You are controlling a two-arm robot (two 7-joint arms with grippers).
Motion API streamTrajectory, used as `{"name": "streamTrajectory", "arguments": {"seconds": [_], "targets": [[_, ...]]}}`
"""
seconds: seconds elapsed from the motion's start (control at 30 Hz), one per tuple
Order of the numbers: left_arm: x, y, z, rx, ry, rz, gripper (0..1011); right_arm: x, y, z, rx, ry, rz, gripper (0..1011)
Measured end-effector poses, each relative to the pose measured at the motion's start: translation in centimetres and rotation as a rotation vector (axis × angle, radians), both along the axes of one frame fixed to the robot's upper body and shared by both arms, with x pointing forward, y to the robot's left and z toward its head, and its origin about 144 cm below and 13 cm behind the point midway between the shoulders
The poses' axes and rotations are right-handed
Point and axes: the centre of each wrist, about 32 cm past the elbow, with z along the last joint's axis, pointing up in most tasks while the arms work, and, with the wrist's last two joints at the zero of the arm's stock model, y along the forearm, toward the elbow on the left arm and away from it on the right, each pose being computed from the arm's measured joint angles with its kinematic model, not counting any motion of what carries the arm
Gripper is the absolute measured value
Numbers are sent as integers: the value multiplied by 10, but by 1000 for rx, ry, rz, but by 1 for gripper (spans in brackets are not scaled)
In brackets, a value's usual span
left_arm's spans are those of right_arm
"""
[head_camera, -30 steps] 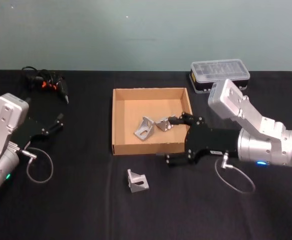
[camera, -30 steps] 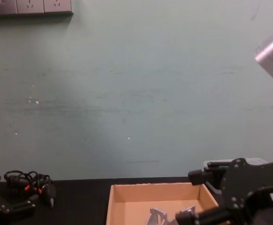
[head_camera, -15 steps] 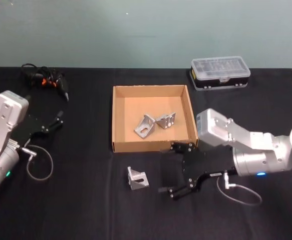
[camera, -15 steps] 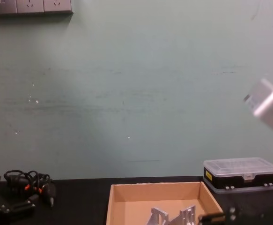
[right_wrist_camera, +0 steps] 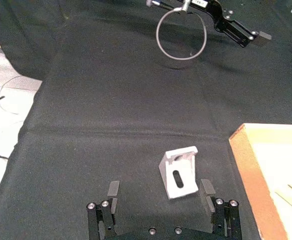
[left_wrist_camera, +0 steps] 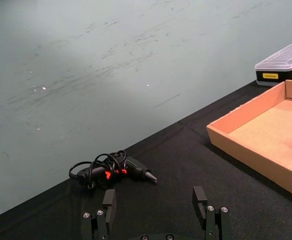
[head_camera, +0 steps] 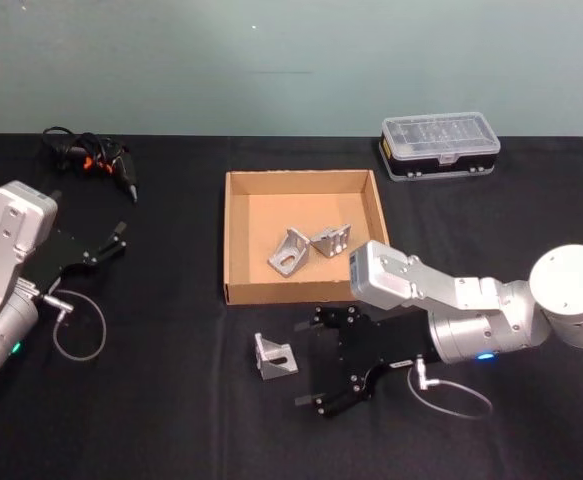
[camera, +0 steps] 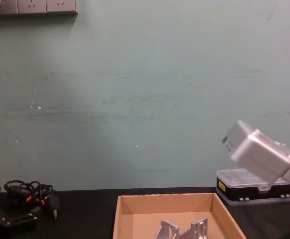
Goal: Use one hand to pick up the angle iron from the table and place it into the box.
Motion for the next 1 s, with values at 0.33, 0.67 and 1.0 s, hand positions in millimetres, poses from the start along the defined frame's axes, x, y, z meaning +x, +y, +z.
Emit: {"name": "streamTrajectory", "arguments": {"seconds": [0.33, 0.67, 1.0], "targets": [[0, 0, 0, 0, 0, 0, 1000, 4, 14, -6, -4, 4, 10, 1002], [0, 0, 0, 0, 0, 0, 1000, 15, 26, -7, -11, -7, 8, 1003], [0, 0, 0, 0, 0, 0, 1000, 24, 36, -9, -9, -5, 7, 1003]]}}
